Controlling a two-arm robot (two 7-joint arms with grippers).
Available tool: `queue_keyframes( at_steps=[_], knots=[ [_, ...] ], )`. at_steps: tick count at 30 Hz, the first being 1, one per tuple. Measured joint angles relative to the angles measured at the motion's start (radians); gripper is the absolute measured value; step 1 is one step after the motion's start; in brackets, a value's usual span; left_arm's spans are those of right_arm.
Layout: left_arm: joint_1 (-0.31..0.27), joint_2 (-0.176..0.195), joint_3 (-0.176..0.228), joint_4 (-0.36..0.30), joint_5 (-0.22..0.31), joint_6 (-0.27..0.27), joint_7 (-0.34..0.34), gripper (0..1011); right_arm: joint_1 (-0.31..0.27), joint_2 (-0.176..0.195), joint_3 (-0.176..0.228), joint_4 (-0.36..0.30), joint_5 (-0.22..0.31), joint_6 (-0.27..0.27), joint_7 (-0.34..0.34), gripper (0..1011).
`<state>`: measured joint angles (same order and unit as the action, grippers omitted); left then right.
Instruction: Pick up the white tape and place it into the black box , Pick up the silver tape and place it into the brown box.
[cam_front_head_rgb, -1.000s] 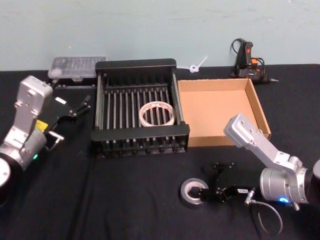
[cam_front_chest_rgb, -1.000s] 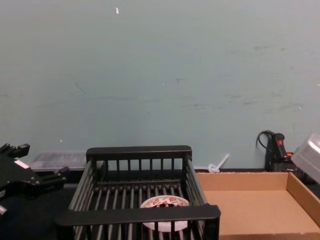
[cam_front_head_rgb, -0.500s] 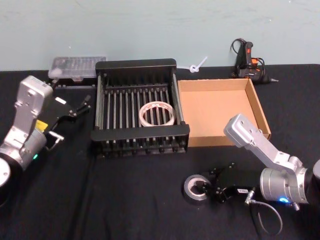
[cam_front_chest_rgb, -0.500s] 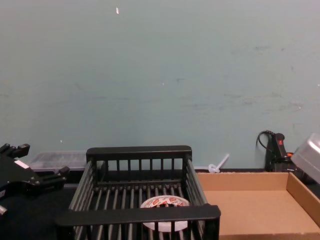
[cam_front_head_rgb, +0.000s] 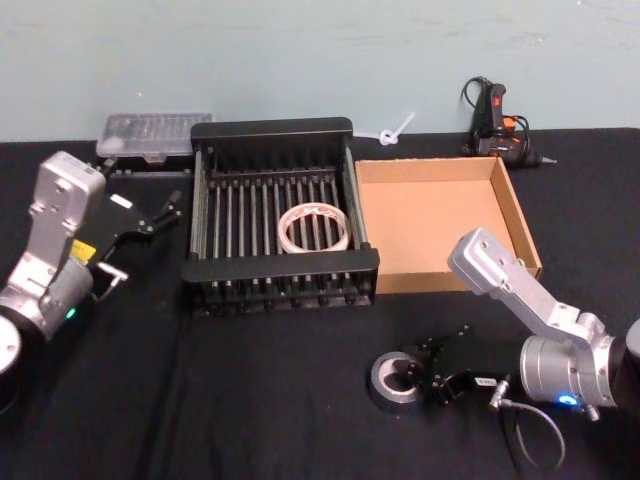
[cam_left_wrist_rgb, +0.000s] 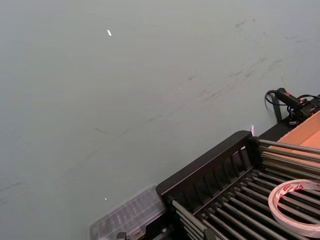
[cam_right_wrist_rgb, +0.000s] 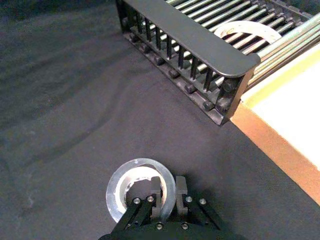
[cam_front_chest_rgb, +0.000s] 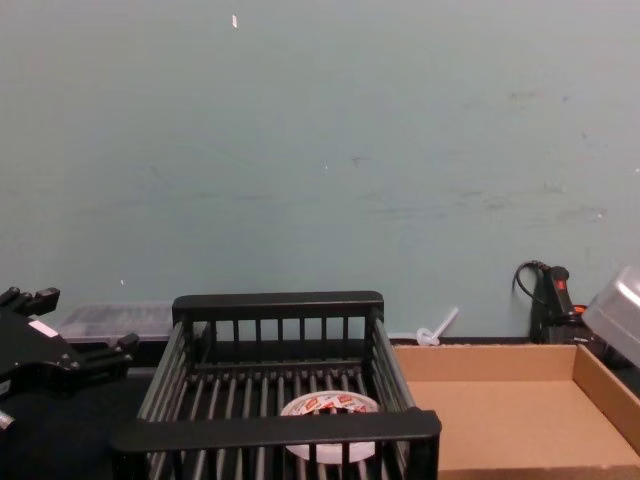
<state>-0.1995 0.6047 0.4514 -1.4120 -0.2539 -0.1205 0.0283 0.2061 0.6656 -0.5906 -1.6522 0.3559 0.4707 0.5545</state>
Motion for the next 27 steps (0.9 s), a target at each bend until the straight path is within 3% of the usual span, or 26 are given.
queue_keyframes(
  at_steps=[9,16,27],
  knots=[
    [0.0,0.0,0.0,0.0,0.0,0.0,0.0,1001,-0.004,0.002,0.004,-0.002,0.002,-0.011,0.003,178],
    [0.0,0.0,0.0,0.0,0.0,0.0,0.0,1001,-0.016,0.01,0.031,-0.018,0.017,-0.044,-0.008,178],
    [0.0,0.0,0.0,0.0,0.0,0.0,0.0,1001,-0.011,-0.01,0.129,-0.024,0.022,-0.07,-0.109,178]
  ],
)
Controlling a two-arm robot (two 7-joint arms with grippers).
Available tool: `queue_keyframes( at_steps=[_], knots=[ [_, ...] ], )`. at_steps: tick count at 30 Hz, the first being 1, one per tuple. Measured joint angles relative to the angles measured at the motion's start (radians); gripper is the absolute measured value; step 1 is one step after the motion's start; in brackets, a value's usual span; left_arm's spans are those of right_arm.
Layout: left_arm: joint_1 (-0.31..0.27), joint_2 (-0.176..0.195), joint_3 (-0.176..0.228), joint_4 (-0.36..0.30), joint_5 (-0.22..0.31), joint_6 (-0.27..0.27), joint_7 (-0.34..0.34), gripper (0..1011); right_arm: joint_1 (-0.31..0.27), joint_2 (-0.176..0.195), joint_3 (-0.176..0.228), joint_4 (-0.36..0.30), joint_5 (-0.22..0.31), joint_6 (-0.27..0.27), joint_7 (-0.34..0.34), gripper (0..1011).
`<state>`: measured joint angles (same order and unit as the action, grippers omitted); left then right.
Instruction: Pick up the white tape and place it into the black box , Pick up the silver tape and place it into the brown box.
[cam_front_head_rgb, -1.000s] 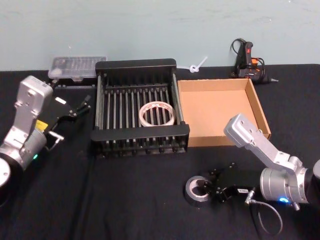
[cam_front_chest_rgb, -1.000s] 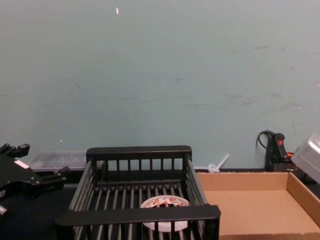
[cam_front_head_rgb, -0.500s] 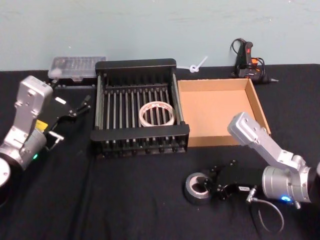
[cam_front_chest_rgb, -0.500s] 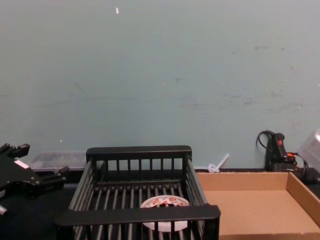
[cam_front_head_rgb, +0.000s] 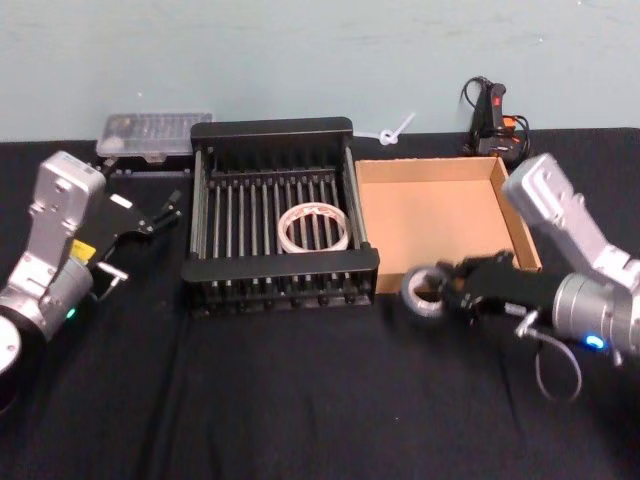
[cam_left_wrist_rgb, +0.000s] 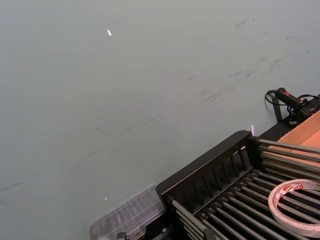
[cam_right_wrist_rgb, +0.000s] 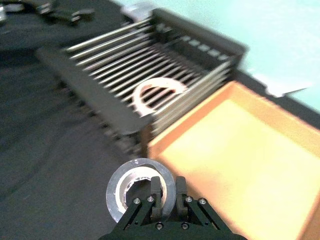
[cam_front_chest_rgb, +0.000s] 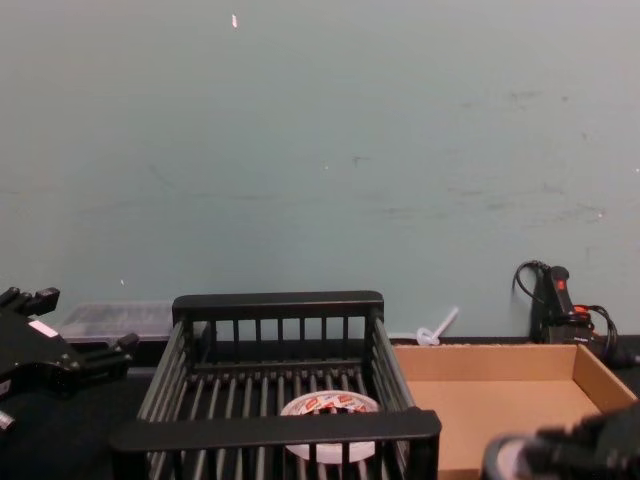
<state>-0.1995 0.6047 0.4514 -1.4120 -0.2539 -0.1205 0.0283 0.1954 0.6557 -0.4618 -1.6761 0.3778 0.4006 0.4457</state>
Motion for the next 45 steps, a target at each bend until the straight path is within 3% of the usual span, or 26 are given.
queue_keyframes(
  at_steps=[8,23,31,45],
  knots=[
    [0.0,0.0,0.0,0.0,0.0,0.0,0.0,1001,0.054,-0.064,0.047,0.086,-0.026,-0.004,-0.071,178],
    [0.0,0.0,0.0,0.0,0.0,0.0,0.0,1001,0.173,-0.177,0.066,0.295,-0.098,-0.026,-0.128,178],
    [0.0,0.0,0.0,0.0,0.0,0.0,0.0,1001,0.189,-0.205,0.071,0.337,-0.121,-0.031,-0.134,178],
    [0.0,0.0,0.0,0.0,0.0,0.0,0.0,1001,0.189,-0.202,0.069,0.334,-0.119,-0.031,-0.132,186]
  ],
)
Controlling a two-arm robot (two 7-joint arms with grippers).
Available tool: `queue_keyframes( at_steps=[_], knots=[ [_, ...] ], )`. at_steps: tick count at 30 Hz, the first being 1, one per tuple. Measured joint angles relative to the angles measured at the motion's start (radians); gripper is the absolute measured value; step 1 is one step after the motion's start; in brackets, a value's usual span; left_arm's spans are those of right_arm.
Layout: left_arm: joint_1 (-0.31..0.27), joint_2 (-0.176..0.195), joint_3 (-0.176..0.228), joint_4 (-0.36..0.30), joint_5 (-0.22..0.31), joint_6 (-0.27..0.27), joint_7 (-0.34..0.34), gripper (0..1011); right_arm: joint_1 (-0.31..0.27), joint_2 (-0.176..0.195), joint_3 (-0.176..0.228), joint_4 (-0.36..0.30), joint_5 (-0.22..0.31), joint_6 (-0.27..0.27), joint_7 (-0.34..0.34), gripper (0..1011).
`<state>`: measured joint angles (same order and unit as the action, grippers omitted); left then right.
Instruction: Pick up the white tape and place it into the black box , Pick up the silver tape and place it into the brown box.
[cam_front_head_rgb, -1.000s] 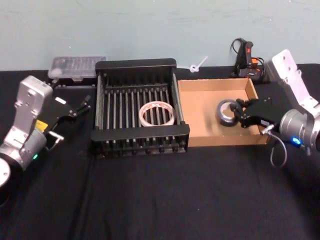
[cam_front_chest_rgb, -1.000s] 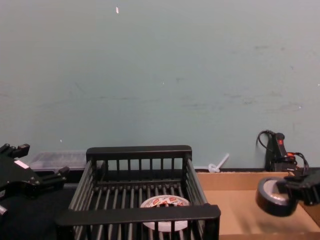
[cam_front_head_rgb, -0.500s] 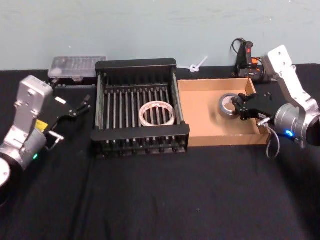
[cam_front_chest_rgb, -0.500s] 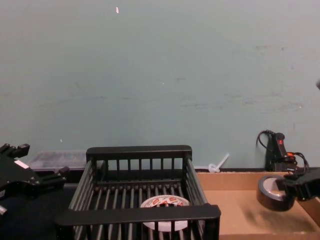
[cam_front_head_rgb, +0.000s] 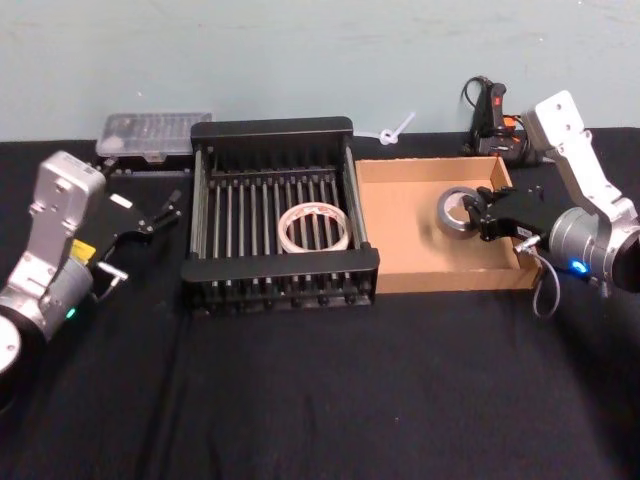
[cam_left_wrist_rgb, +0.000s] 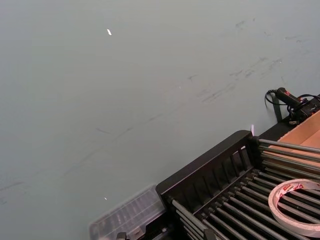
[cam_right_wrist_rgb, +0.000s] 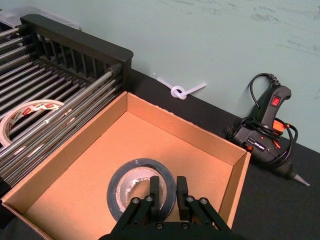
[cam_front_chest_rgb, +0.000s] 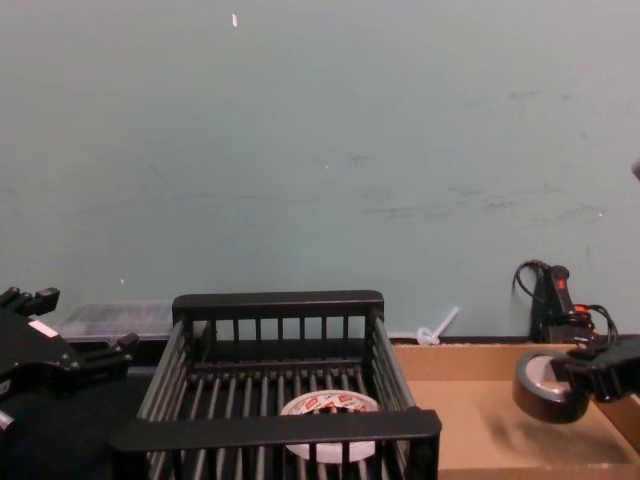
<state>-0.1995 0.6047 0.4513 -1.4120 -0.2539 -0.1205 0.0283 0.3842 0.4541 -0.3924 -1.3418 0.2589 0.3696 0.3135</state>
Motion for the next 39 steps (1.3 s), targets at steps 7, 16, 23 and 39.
queue_keyframes(
  at_steps=[7,16,23,39],
  knots=[
    [0.0,0.0,0.0,0.0,0.0,0.0,0.0,1001,0.0,0.001,-0.001,-0.001,0.001,0.0,0.001,370],
    [0.0,0.0,0.0,0.0,0.0,0.0,0.0,1001,0.0,0.001,-0.001,-0.002,0.002,0.001,0.002,663],
    [0.0,0.0,0.0,0.0,0.0,0.0,0.0,1001,0.0,0.002,-0.001,-0.002,0.003,0.001,0.002,876],
    [0.0,0.0,0.0,0.0,0.0,0.0,0.0,1001,-0.028,-0.016,0.029,-0.032,-0.023,-0.033,-0.057,1002]
  ],
)
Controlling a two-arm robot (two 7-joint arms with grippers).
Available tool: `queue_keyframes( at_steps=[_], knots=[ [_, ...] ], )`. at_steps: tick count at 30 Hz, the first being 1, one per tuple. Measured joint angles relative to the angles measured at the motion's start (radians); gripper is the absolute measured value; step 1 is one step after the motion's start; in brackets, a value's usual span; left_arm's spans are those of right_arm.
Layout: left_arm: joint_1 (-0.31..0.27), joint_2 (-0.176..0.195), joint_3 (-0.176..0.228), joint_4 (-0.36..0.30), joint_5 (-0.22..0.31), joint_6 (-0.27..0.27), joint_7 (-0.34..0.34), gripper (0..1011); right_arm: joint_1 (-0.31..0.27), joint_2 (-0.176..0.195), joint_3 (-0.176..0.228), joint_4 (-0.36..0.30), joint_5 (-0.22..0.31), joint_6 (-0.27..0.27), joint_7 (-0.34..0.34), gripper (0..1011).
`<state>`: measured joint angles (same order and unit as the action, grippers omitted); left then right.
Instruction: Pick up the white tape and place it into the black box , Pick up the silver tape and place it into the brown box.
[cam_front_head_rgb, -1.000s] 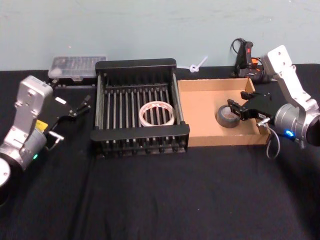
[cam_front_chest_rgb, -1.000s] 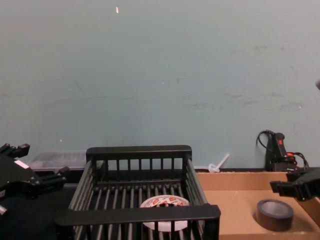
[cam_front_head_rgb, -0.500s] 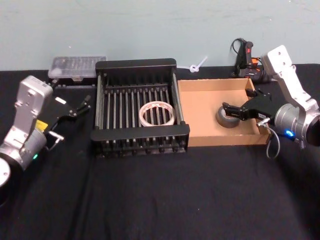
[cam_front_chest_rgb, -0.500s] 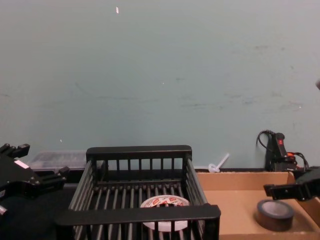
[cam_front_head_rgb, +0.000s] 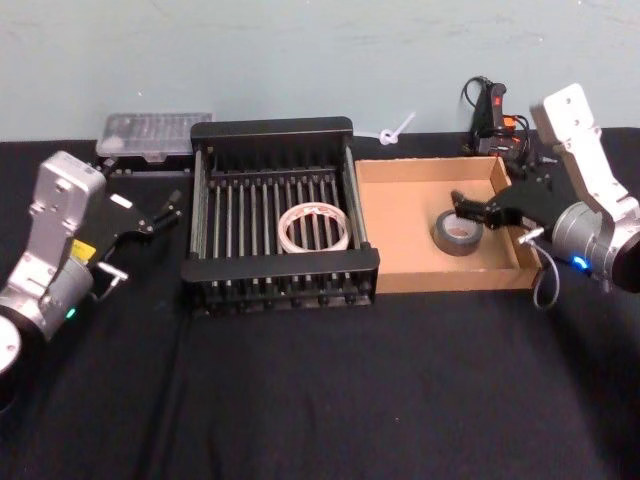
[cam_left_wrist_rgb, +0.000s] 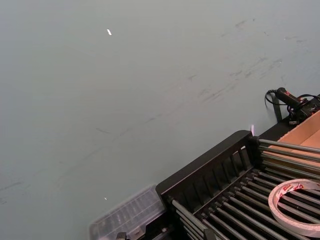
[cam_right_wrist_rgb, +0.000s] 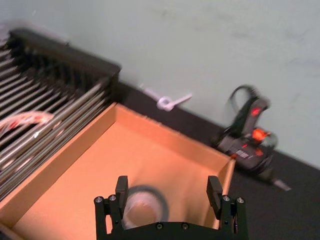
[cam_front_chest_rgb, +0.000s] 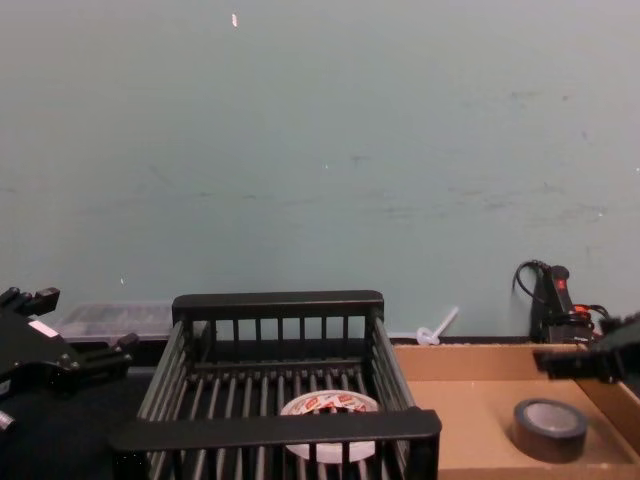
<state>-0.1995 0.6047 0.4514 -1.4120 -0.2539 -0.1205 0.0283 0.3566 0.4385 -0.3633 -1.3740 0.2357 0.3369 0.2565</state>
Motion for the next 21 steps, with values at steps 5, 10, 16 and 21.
queue_keyframes(
  at_steps=[5,10,16,21],
  knots=[
    [0.0,0.0,0.0,0.0,0.0,0.0,0.0,1001,-0.049,-0.029,0.029,-0.028,-0.058,-0.13,-0.105,1002],
    [0.0,0.0,0.0,0.0,0.0,0.0,0.0,1001,-0.08,-0.039,0.028,-0.023,-0.124,-0.255,-0.162,1002],
    [0.0,0.0,0.0,0.0,0.0,0.0,0.0,1001,-0.108,-0.063,0.025,0.03,-0.206,-0.393,-0.241,1002],
    [0.0,0.0,0.0,0.0,0.0,0.0,0.0,1001,-0.123,-0.084,0.03,0.068,-0.24,-0.445,-0.283,1002]
  ],
)
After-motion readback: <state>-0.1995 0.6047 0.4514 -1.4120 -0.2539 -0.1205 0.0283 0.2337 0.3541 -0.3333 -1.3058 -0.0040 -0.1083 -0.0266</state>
